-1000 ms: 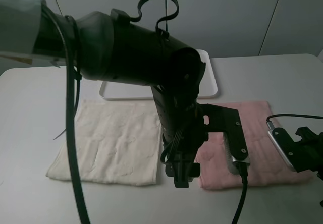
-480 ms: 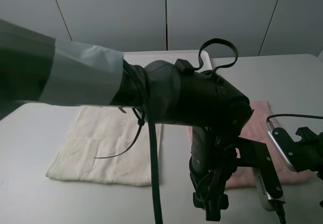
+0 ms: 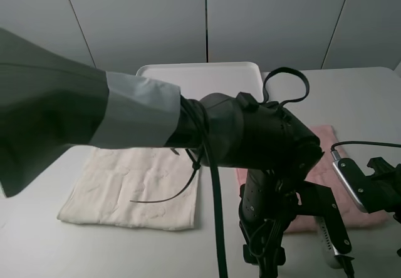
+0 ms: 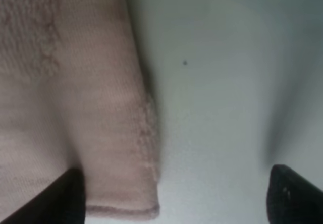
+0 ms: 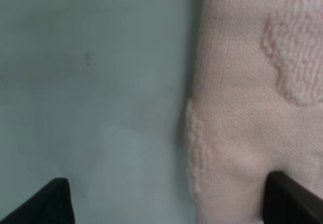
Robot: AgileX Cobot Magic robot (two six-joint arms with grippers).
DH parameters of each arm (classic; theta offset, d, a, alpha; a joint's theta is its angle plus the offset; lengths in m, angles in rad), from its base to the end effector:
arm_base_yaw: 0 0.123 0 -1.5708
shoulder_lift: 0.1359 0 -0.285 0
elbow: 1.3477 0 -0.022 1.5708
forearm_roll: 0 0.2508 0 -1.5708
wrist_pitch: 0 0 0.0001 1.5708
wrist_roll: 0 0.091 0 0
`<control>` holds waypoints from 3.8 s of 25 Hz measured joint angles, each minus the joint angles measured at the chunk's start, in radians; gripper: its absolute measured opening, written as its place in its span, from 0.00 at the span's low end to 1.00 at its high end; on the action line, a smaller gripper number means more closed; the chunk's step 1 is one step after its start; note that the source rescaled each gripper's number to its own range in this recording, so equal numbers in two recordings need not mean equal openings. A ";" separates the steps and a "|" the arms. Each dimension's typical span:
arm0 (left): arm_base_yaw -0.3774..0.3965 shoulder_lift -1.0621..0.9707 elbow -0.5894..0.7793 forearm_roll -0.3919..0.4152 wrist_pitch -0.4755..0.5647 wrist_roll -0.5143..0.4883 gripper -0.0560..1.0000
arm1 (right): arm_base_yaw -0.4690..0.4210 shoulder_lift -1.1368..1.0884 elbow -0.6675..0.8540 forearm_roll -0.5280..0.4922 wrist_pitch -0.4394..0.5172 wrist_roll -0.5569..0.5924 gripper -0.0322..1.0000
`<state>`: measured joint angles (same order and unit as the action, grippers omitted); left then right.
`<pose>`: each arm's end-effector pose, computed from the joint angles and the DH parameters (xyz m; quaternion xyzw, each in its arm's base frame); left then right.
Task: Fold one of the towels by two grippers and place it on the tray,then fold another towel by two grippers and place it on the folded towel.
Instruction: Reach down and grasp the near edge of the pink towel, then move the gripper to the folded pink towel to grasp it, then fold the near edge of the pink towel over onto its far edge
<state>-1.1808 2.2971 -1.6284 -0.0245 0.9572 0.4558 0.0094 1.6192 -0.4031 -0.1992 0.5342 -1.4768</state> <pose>0.1659 -0.4085 0.0982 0.7251 0.6884 -0.0152 0.0114 0.1718 -0.0076 0.0957 0.7372 -0.6725 0.0039 0.0653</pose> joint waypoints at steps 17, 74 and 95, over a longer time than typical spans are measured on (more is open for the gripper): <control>-0.021 0.025 -0.010 0.081 -0.015 -0.061 0.70 | 0.000 0.003 -0.001 -0.002 0.000 0.000 0.83; 0.075 -0.070 -0.008 0.127 -0.098 -0.169 0.05 | 0.000 -0.141 0.007 0.058 -0.112 0.224 0.04; 0.272 -0.158 -0.008 0.035 -0.249 -0.263 0.05 | 0.000 -0.261 -0.138 0.217 -0.106 0.868 0.03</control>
<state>-0.9086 2.1386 -1.6368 0.0109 0.7083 0.1929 0.0094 1.3578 -0.5409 0.0174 0.4278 -0.6089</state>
